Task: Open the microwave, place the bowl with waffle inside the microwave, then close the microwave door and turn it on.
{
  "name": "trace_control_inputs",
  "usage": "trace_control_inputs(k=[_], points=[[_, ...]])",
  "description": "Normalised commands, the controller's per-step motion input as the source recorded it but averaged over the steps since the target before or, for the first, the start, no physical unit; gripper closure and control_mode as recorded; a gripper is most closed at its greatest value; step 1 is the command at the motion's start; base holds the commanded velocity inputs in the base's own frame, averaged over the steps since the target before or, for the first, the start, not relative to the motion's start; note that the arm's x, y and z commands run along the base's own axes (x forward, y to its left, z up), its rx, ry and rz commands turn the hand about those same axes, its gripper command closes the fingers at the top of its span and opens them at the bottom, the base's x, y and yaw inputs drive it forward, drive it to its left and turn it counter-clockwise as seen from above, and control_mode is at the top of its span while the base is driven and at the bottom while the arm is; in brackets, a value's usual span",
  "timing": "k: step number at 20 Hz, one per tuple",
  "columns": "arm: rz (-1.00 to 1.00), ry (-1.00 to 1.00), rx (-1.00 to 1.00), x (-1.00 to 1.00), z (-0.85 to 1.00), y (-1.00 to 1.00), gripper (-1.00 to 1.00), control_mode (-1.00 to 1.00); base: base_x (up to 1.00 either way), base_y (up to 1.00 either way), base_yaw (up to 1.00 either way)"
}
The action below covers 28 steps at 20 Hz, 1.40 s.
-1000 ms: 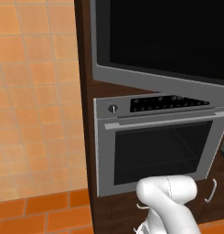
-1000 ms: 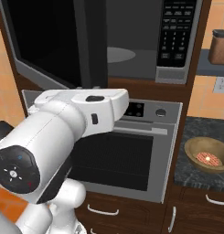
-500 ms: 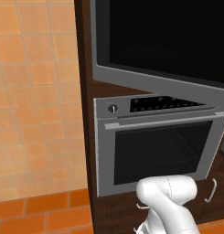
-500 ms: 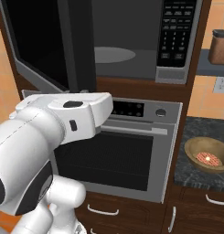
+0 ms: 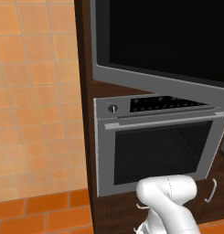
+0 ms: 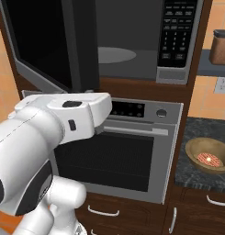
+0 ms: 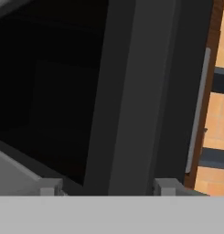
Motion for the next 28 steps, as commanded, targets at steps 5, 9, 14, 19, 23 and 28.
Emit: trace_control_inputs(k=[5, 9, 14, 19, 23, 28], points=[[0.01, -0.01, 0.00, -0.43, 0.00, -0.01, -1.00, -1.00, 0.00, 0.00, 0.00], [0.12, 0.00, 0.01, -0.81, 0.00, -0.53, -1.00, -1.00, 0.00, 0.00, 0.00], [0.19, 0.00, 0.09, 0.04, 0.00, -0.86, -1.00, -1.00, 0.00, 0.00, 0.00], [0.32, 0.00, 0.10, 0.18, 0.00, -0.67, -1.00, -1.00, 0.00, 0.00, 0.00], [0.29, 0.00, 0.09, 0.31, 0.00, -0.40, -1.00, -1.00, 0.00, 0.00, 0.00], [0.28, 0.00, 0.05, 0.40, -0.07, -0.04, -1.00, -1.00, 0.00, 0.00, 0.00]])
